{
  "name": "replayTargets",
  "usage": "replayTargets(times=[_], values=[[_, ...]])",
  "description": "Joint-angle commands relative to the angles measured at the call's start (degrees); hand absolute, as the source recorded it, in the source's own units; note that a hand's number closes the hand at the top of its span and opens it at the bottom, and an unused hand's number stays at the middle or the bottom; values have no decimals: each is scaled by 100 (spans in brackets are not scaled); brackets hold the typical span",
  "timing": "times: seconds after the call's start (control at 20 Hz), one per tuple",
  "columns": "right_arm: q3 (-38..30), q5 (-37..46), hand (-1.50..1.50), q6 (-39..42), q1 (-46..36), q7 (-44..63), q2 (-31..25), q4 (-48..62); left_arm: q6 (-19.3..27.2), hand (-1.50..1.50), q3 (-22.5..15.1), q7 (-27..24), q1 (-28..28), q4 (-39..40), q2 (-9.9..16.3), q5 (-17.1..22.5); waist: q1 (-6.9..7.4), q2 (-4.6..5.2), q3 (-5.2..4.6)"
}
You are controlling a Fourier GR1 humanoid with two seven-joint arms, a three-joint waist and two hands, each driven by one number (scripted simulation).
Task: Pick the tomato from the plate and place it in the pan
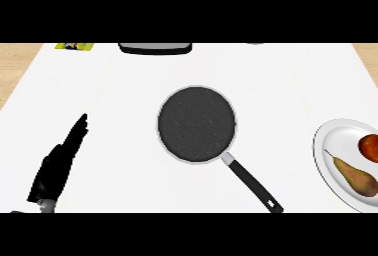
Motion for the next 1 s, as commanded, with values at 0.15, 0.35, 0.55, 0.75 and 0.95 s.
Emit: replayTargets(times=[0.15, 0.35, 0.55, 0.75, 0.95], values=[[661, 770, -150, 298, -82, 270, 75, -328, 62, 0, 41, 390, 38, -369, -107, -157, -72, -29, -5], [650, 1100, -150, 459, -493, 263, 68, 48, -132, 0, 262, 432, -63, -291, -144, -232, -55, -13, -2], [645, 1391, -150, 469, -601, 240, 199, 200, -363, 0, 453, 199, 123, -147, -225, -293, -52, -5, -2], [628, 1457, -150, 329, -596, 623, 593, -2, -240, 0, 306, -184, 169, 231, -663, -636, -74, -5, -4], [693, 1767, -150, 231, -512, 809, 603, 0, -307, 0, 447, 217, 281, -180, -537, -724, -61, -10, -2]])
